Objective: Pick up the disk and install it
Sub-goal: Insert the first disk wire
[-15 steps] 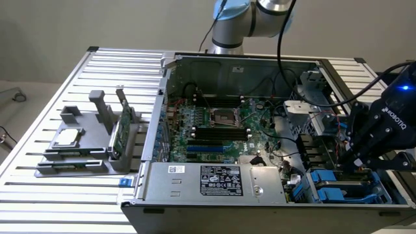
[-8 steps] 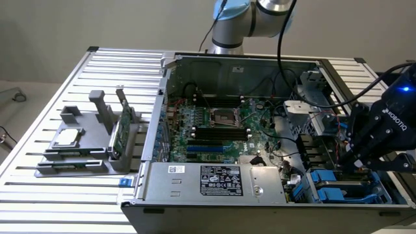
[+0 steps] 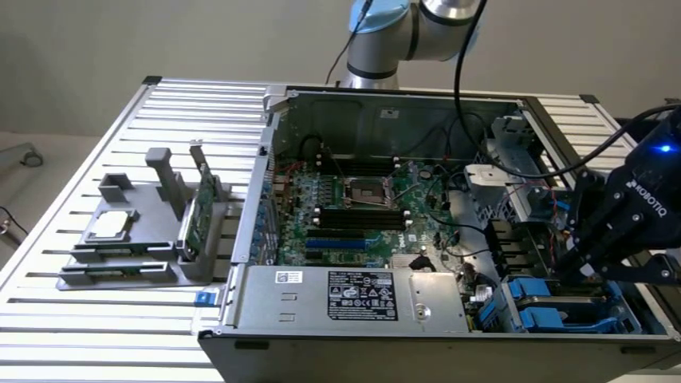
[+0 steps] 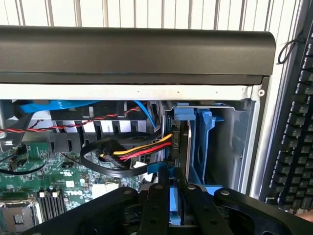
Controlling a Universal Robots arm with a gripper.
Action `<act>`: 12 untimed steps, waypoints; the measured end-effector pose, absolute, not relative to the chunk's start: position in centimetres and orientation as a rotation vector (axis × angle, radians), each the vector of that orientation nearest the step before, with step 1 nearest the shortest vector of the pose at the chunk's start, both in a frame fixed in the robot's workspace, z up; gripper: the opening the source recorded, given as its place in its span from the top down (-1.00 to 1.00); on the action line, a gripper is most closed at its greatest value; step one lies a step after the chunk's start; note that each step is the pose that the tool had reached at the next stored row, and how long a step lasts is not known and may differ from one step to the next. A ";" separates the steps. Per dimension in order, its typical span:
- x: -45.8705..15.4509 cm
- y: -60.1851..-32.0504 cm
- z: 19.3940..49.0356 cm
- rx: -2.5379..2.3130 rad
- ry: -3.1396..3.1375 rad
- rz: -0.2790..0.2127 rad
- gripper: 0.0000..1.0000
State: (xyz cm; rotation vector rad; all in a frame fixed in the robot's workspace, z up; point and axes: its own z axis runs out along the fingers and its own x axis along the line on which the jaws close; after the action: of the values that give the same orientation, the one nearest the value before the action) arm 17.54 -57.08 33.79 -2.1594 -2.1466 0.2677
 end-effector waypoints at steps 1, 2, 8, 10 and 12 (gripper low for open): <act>17.5 -57.1 33.8 -2.159 -2.147 0.268 0.67; 17.5 -57.1 33.7 -2.159 -2.147 0.268 0.67; 17.5 -57.5 33.6 -2.158 -2.146 0.267 0.67; 17.5 -57.6 33.5 -2.157 -2.146 0.267 0.67; 17.5 -57.7 33.5 -2.156 -2.145 0.267 0.67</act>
State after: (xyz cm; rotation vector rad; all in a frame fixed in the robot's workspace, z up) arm 17.54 -57.74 33.49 -2.1565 -2.1452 0.2668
